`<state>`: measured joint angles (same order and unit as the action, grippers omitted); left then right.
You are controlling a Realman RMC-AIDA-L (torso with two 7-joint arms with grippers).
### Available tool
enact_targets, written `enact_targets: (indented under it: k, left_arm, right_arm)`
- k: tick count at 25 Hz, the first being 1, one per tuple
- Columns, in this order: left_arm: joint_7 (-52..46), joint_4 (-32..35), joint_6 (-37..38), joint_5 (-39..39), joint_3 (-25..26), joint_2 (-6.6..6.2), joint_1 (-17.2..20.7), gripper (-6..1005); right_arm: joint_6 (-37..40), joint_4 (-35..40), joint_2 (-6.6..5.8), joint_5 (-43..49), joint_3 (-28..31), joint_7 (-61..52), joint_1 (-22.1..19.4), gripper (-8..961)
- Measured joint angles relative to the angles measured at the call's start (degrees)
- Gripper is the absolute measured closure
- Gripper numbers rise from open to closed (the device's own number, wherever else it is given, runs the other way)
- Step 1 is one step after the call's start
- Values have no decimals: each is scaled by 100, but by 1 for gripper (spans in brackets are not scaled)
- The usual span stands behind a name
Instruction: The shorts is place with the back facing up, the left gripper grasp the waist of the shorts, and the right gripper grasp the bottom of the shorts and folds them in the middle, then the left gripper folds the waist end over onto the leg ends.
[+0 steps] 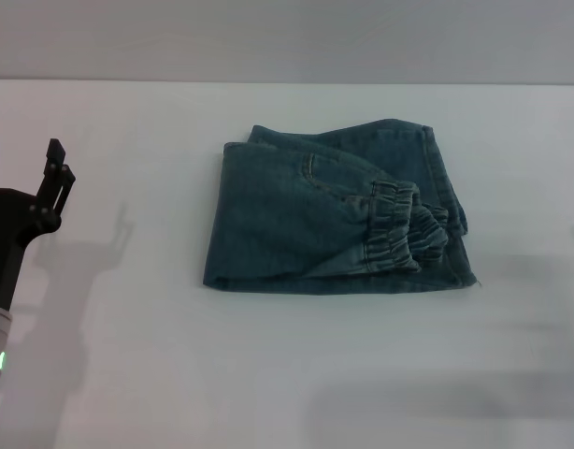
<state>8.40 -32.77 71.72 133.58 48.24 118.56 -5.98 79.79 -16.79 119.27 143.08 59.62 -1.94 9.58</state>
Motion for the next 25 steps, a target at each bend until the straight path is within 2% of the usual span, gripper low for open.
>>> enact_targets:
  k: [25]
  left_arm:
    - [4, 7, -39, 2, 10, 0, -9, 203]
  right_arm:
    - [-11, -7, 0, 0, -20, 1, 26, 227]
